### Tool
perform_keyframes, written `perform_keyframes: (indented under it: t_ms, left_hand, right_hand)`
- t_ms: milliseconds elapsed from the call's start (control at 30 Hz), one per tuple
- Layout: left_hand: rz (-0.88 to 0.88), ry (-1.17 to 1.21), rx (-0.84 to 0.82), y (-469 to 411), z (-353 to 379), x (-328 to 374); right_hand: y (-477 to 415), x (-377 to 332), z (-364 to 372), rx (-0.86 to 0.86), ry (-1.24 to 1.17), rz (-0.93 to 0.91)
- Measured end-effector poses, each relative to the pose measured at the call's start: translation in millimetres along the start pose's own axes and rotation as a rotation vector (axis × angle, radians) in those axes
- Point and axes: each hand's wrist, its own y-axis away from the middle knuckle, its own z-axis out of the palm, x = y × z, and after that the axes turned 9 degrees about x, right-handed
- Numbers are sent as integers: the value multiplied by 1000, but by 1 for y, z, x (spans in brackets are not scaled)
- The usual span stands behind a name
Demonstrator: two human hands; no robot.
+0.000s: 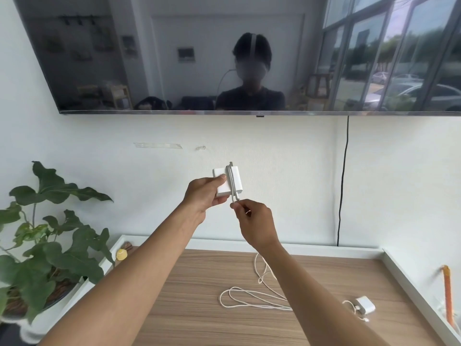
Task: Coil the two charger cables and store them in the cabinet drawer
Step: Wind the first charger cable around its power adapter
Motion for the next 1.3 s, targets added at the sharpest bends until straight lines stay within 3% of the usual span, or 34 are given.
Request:
perform_keyframes:
  t_ms: [400,700,967,1300]
  left_hand:
    - [46,-68,-400,15,-9,8]
    - [164,-414,-605,15,-25,7]
    - [322,-741,-527,12,-25,2]
    - [549,-765,-211,7,-19,6]
  right_hand:
    - [-10,26,-7,-78,-182,159]
    - [-49,16,-46,-278,169,47]
    - [-73,-26,-62,-404,354,-83]
    - [-75,-51,-66,-253,456,-165]
